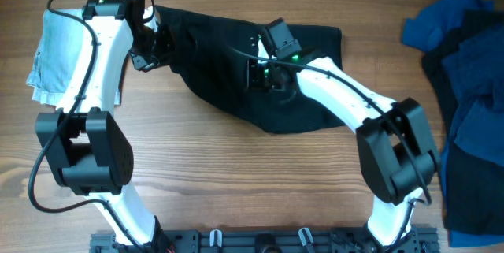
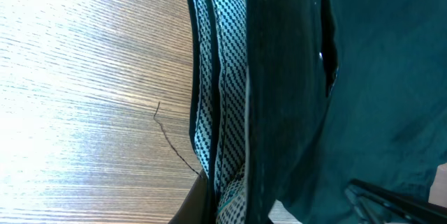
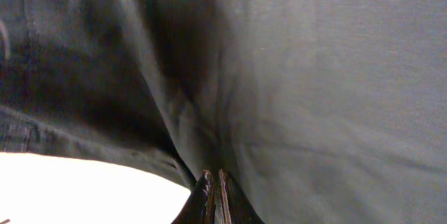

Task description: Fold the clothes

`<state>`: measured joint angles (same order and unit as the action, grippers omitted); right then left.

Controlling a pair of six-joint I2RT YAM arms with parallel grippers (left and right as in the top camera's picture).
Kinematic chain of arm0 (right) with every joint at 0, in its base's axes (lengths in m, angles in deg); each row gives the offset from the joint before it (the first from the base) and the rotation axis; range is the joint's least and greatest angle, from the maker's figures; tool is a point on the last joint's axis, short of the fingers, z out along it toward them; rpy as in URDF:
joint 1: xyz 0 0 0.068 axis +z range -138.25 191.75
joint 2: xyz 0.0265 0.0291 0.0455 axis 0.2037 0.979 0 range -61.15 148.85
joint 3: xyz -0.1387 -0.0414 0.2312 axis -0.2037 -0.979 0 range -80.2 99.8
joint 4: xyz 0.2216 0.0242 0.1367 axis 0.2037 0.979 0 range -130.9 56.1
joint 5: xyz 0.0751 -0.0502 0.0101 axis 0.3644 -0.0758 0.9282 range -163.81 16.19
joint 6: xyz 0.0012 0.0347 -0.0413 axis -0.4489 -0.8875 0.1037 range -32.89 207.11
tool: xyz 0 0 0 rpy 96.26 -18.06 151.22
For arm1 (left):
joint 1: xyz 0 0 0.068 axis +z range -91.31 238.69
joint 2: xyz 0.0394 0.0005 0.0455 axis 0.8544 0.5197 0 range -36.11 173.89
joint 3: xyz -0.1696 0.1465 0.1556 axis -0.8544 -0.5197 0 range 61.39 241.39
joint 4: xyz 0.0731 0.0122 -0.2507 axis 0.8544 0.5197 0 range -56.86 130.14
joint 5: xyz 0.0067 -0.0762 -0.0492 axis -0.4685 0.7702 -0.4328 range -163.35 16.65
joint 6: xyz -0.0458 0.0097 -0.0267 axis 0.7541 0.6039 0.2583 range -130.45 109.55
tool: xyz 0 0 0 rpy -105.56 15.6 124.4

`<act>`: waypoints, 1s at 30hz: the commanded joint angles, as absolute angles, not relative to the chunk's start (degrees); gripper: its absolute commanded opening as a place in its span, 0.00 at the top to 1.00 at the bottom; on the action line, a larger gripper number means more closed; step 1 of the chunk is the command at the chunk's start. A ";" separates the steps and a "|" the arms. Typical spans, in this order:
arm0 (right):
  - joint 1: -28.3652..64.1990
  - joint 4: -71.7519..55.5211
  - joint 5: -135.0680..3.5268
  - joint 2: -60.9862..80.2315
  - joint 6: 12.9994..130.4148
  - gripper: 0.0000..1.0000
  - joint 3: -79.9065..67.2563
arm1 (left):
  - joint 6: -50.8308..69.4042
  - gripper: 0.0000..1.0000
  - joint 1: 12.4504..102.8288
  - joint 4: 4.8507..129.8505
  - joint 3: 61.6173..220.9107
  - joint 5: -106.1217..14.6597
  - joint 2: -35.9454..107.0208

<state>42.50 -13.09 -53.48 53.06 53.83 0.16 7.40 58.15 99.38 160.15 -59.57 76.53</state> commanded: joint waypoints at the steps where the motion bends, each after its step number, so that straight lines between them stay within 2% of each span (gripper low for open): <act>1: 43.96 -14.86 -53.48 57.70 49.76 0.96 -0.46 | 6.19 0.96 57.80 100.10 161.55 -59.89 74.02; 8: 45.58 -14.86 -54.24 63.16 49.17 0.96 -0.46 | 4.69 0.96 57.80 100.91 161.55 -59.89 72.73; 17: 40.81 -14.77 -54.31 57.70 53.54 0.96 4.99 | 4.69 0.94 55.20 104.80 161.53 -59.94 68.79; 22: 38.36 -19.36 -54.26 59.01 52.43 0.96 5.18 | 3.22 0.93 50.77 105.20 161.53 -62.50 68.79; 30: 42.25 -26.42 -50.70 66.20 52.39 0.96 5.18 | 3.18 0.94 48.62 107.14 161.53 -64.92 68.79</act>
<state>40.83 -26.07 -51.88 61.81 52.25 4.29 4.36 48.75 105.81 160.35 -64.18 70.34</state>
